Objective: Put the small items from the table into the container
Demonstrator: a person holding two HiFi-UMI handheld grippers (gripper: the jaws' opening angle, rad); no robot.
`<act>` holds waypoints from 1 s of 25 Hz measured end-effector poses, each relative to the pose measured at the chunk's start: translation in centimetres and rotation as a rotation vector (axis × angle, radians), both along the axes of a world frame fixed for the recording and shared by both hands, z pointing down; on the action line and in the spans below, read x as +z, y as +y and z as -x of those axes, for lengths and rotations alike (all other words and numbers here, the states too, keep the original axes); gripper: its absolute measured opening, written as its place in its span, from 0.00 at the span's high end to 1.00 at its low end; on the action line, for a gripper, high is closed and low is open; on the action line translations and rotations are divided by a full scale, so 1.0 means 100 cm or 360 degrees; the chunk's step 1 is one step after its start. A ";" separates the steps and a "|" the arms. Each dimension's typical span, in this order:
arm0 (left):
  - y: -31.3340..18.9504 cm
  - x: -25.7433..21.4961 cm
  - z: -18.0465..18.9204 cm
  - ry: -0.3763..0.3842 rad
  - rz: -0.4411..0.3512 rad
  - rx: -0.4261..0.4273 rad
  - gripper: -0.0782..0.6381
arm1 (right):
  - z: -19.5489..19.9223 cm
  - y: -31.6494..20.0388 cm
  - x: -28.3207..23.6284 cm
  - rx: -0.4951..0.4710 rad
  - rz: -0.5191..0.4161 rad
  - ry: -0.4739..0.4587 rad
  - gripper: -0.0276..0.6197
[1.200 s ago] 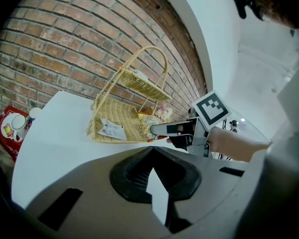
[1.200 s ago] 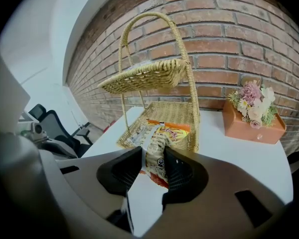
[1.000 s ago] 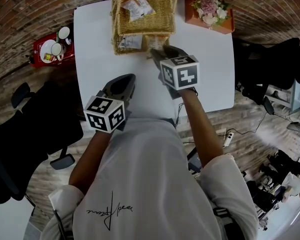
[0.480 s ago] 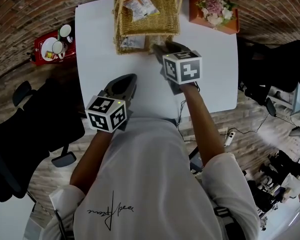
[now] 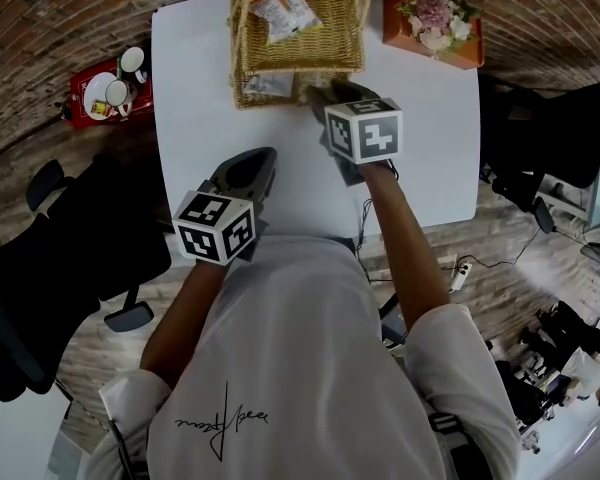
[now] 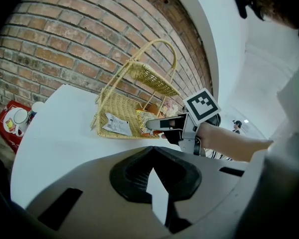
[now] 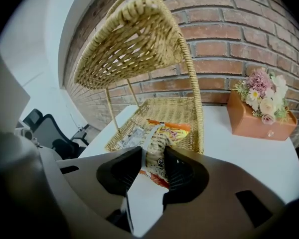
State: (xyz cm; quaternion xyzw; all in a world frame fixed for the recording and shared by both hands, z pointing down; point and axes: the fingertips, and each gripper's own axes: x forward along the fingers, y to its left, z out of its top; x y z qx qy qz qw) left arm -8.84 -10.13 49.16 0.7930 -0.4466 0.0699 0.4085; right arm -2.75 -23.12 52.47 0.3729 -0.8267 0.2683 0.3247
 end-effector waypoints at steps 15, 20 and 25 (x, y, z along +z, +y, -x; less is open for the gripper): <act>0.000 0.002 0.000 -0.0002 0.0003 -0.0002 0.88 | -0.007 -0.004 0.007 0.0081 0.0023 0.0001 0.72; 0.000 -0.001 0.000 -0.0002 -0.0012 -0.0002 0.88 | -0.011 0.003 0.005 0.0090 0.0019 -0.0010 0.72; 0.001 -0.007 -0.003 0.0009 -0.0041 -0.0003 0.88 | -0.015 0.012 0.001 0.0145 0.0037 -0.0081 0.72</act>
